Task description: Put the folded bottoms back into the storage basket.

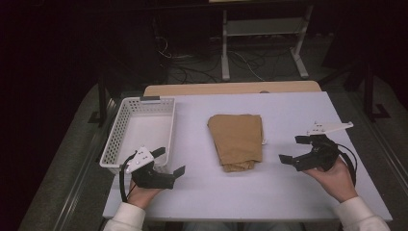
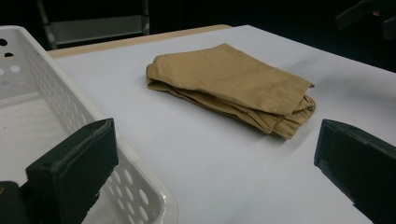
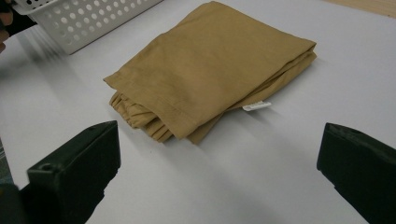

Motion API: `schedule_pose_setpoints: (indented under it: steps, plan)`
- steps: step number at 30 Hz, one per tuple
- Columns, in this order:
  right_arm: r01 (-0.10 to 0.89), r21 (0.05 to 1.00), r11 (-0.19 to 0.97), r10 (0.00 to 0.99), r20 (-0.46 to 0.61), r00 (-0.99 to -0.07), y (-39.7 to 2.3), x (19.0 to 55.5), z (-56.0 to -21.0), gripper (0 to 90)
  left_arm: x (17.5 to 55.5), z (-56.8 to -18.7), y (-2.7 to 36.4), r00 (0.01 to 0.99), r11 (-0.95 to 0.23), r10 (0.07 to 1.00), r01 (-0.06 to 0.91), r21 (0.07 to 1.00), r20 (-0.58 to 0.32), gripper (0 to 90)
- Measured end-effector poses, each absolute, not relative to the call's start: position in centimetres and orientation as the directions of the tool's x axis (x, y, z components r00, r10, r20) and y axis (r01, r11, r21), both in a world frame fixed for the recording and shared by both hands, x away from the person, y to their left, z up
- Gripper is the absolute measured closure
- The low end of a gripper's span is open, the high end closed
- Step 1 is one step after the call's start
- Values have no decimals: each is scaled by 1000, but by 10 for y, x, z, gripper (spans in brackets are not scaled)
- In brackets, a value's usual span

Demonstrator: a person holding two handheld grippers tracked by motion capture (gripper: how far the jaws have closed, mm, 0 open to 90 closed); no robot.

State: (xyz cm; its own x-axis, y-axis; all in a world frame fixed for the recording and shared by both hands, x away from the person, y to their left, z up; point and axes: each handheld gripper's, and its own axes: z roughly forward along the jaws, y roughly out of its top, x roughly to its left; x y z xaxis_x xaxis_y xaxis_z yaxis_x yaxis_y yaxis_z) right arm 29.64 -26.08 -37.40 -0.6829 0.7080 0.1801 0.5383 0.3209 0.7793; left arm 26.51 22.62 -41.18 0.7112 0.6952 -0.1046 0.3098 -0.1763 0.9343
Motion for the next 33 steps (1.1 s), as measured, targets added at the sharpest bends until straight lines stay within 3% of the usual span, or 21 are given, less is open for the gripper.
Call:
schedule_pose_setpoints:
  steps: [33]
  plan:
    - [560,769,307,720,197,-665,-255,326,-385,0,265,-412,226,711,-173,695,311,935,-108,2]
